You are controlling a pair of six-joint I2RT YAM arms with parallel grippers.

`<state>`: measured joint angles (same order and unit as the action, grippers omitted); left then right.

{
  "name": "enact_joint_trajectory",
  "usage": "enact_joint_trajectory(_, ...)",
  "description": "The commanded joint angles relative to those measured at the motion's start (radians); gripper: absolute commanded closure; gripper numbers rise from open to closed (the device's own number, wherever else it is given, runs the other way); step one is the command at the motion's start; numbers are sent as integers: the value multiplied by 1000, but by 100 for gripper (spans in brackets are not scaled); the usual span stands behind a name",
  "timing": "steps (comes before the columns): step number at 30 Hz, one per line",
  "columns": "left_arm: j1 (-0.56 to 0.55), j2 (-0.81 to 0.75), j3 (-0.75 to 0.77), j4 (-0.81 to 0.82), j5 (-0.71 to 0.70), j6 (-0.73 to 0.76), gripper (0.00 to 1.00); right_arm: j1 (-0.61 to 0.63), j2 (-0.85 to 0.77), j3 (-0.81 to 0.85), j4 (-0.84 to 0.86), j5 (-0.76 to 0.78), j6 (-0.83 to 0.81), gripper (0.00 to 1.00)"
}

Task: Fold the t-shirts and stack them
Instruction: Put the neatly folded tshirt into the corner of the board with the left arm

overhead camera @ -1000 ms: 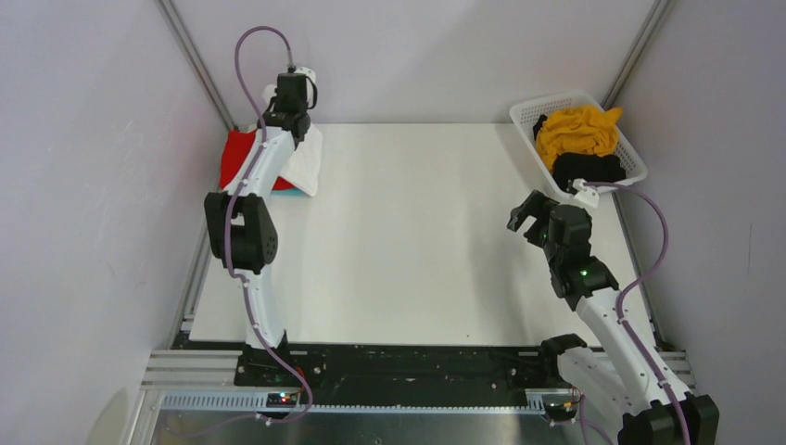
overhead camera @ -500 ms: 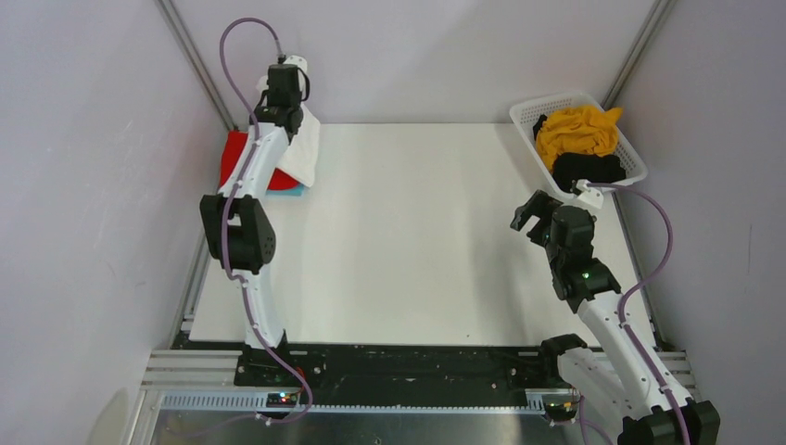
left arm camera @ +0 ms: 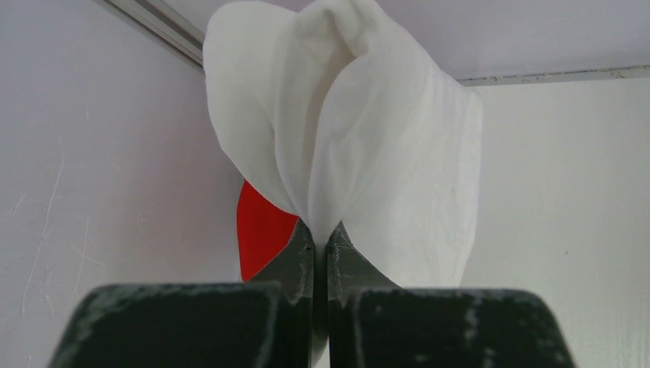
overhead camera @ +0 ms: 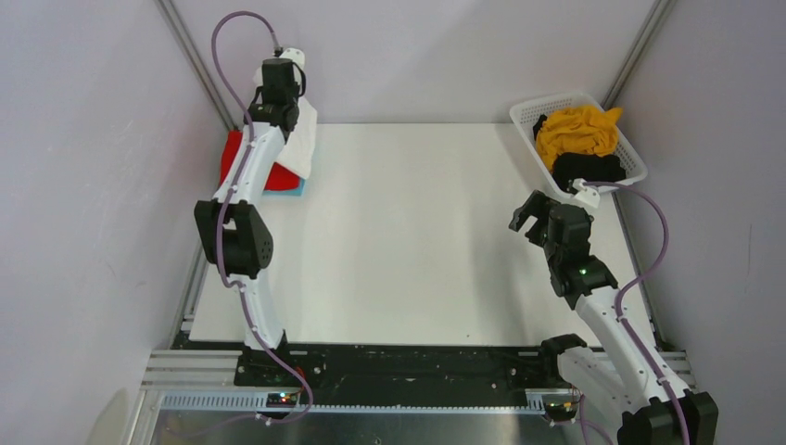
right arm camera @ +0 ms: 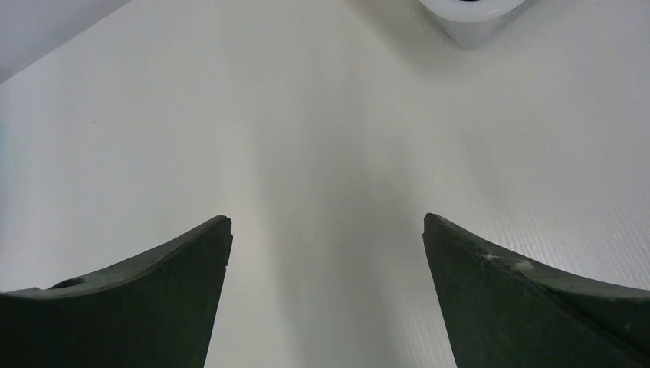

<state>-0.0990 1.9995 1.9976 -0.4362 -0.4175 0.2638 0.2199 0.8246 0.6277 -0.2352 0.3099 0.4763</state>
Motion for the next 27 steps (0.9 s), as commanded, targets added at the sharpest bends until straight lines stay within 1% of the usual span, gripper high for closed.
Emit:
enact_joint_trajectory(1,15,-52,53,41,-13,23,100,-4,4,1,22,22,-4,1)
enact_joint_trajectory(11,66,1,28,42,-22,33,100,-4,23,1,12,-4,10,1)
enact_joint_trajectory(18,139,61,27,50,48,4,100,-3,45,1,32,-8,10,1)
enact_joint_trajectory(24,199,168,80,72,26,17,100,-4,67,1,38,-20,13,1)
enact_joint_trajectory(27,221,233,134,85,-27,25,100,-5,74,1,37,-9,11,1)
